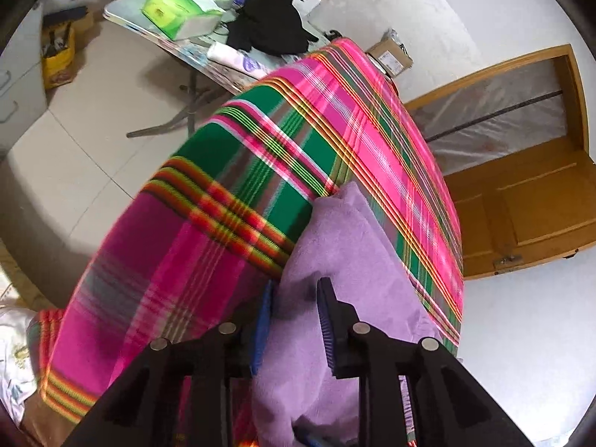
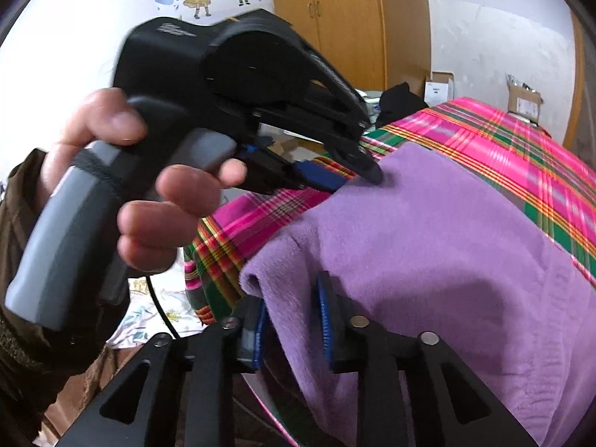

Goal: Fold clothes

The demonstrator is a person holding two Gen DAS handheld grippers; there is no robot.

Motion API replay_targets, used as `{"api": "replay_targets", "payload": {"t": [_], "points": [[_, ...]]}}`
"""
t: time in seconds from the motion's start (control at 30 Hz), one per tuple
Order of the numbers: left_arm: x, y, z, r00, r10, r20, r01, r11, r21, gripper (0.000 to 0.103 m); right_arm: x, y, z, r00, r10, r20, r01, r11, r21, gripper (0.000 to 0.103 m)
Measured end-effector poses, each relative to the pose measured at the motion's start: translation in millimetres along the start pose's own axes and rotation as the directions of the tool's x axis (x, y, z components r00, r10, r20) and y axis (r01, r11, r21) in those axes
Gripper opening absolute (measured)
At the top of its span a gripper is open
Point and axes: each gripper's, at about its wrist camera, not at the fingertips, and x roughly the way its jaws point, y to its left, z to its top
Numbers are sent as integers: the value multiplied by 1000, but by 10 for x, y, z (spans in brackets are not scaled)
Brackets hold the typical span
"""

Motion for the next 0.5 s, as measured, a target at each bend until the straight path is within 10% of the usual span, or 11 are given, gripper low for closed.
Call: {"api": "replay_targets", "payload": {"t": [0.5], "points": [[-569, -687, -772, 982, 65, 175, -96, 980, 176, 30, -906, -417, -281, 987, -46, 152, 27, 992, 122, 28]]}}
